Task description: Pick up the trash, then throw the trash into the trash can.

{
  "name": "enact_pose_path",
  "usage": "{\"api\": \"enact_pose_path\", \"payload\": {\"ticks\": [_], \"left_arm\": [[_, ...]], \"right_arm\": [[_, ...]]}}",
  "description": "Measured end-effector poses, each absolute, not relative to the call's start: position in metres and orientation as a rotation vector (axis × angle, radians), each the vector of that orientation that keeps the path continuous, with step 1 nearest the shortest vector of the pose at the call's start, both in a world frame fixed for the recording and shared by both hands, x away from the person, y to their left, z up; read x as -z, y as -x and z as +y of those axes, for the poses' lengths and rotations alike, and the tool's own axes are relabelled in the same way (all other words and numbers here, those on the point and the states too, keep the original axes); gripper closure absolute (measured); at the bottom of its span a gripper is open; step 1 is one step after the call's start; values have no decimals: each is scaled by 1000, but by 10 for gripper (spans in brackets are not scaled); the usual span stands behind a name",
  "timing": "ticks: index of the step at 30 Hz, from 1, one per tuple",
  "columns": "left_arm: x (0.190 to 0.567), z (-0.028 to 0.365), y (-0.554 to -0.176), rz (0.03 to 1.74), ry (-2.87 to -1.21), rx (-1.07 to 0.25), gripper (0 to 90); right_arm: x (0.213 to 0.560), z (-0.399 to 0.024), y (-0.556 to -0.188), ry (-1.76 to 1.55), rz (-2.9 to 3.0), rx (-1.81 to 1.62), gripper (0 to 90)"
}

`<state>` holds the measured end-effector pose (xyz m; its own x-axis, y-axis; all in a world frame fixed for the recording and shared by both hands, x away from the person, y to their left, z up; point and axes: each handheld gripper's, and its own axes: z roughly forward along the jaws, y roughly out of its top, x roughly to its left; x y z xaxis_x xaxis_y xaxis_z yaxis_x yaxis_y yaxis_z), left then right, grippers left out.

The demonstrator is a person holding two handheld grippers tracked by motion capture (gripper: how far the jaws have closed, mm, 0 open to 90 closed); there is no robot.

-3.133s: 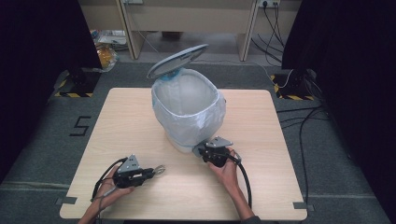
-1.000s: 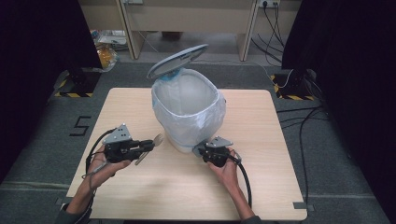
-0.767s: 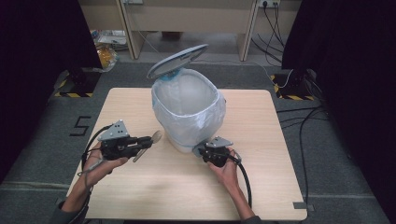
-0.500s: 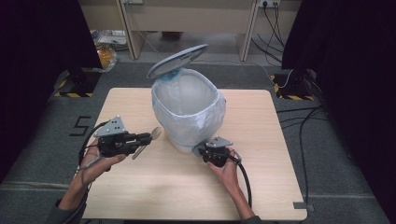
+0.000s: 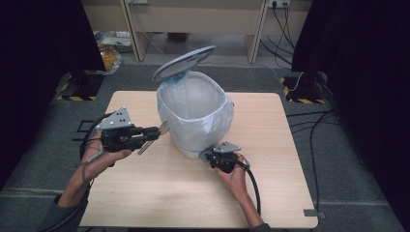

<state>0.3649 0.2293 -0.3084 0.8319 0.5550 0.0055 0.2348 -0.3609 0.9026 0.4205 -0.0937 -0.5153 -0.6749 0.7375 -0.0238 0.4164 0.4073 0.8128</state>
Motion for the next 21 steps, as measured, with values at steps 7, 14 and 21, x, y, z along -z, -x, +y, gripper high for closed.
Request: {"api": "enact_pose_path", "payload": {"ticks": [7, 14, 21], "left_arm": [[295, 222, -371, 578, -1949, -393, 798], [284, 213, -380, 573, -1935, -400, 798], [275, 208, -387, 570, -1917, -398, 798]], "right_arm": [[515, -94, -421, -990, 2287, -1163, 668], [515, -94, -421, -989, 2289, -1162, 668], [515, -94, -421, -989, 2289, -1163, 668]]}}
